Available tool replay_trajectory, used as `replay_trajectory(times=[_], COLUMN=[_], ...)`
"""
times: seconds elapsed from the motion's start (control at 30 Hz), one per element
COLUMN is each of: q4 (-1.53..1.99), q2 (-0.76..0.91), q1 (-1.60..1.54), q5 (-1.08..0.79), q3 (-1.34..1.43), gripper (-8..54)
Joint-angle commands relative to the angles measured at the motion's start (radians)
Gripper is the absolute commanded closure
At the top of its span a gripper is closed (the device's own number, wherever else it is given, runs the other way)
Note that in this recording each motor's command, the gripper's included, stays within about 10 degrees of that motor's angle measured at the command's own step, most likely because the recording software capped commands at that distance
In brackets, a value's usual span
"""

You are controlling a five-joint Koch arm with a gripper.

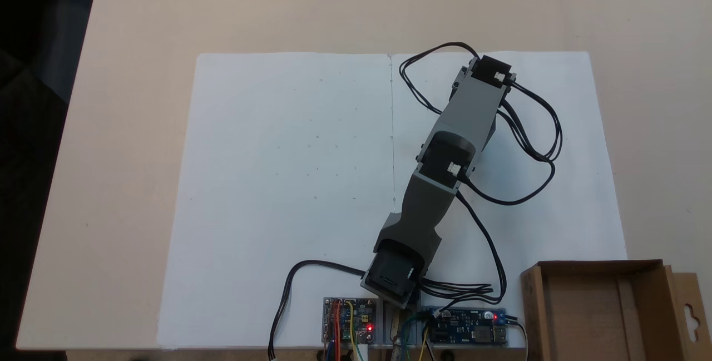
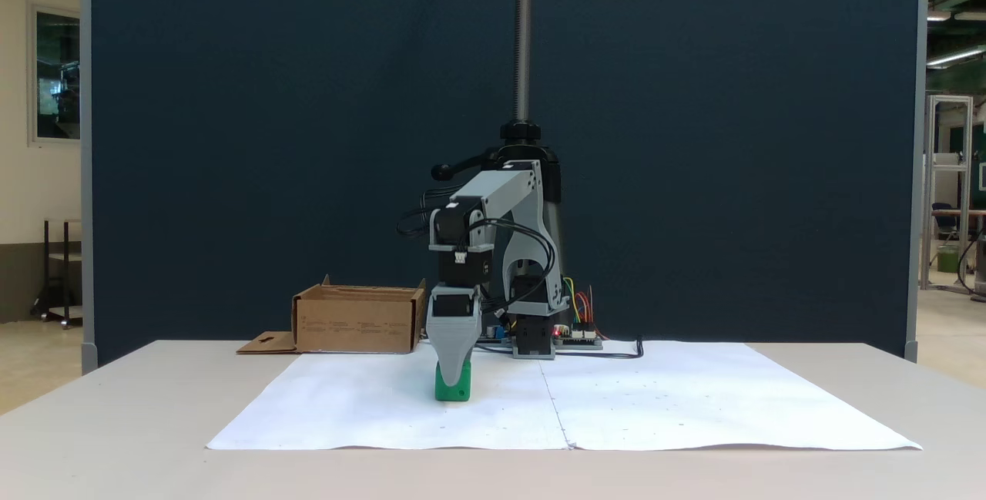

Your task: Grasp a green dice and put it in the bin.

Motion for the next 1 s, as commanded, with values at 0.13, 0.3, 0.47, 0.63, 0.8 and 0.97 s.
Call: replay_trajectory(times=[0.13,0.3,0.47,0.63,0.8,0.97], q4=[-0.035,-0.051,-0.051,-0.049,-0.049,-0.049], q2=[-0.014,-0.025,-0.026,-0.026,-0.026,-0.026], q1=[0.014,0.012,0.014,0.018,0.02,0.023], q5=[0.06,0.034,0.003,-0.018,-0.02,-0.02], q3=[-0.015,-0.015,-0.015,-0.008,0.009,0.021], gripper=[2.5,2.4,2.3,4.2,10.1,15.6])
